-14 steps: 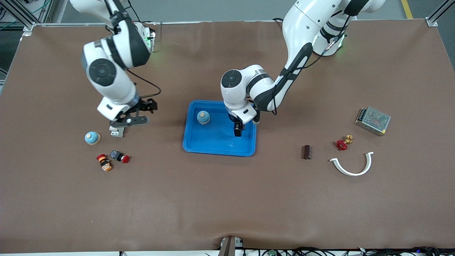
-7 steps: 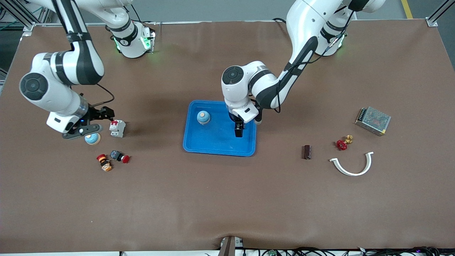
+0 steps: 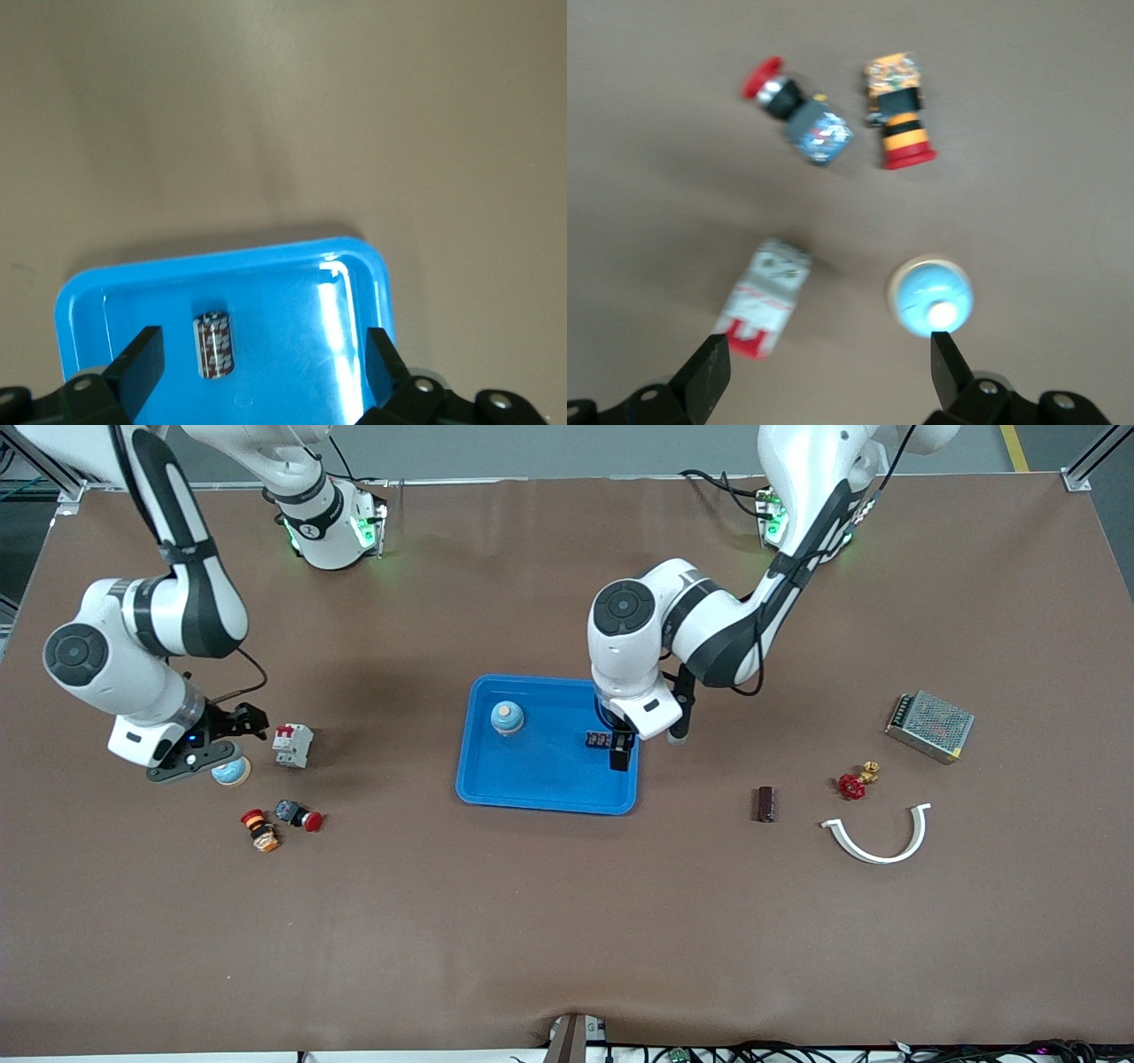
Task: Place electrolytic capacitor and blue bell in tray
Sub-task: 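Move the left gripper to the tall capacitor while the right gripper reaches the second bell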
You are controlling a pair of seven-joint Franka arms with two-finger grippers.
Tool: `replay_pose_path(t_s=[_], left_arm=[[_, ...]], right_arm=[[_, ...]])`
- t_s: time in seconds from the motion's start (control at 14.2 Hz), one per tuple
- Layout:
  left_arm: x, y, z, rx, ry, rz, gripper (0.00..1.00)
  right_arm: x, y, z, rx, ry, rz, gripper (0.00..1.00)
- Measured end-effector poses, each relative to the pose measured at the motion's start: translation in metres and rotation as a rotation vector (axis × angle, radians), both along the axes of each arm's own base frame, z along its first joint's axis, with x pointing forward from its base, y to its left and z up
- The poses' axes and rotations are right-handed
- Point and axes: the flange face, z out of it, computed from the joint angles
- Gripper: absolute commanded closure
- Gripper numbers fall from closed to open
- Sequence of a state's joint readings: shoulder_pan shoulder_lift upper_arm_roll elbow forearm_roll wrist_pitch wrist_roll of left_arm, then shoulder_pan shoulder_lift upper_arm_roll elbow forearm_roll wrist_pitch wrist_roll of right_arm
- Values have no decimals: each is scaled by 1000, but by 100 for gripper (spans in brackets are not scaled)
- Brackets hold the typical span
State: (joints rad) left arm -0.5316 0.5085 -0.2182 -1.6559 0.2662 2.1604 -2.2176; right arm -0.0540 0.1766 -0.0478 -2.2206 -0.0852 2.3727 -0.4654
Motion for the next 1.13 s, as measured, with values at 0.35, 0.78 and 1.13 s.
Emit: replay_pose_path(t_s=[0.35, 0.78, 1.13], left_arm=[[23, 30, 12, 0, 16, -72, 0], [46, 72, 52, 4, 25, -178, 0], [64, 123, 92, -9, 47, -283, 0]], right_arm=[[-1, -44, -36, 4, -4, 70, 0], [-5, -59, -61, 11, 18, 102, 0], [-5, -61, -78, 14, 25, 127, 0]])
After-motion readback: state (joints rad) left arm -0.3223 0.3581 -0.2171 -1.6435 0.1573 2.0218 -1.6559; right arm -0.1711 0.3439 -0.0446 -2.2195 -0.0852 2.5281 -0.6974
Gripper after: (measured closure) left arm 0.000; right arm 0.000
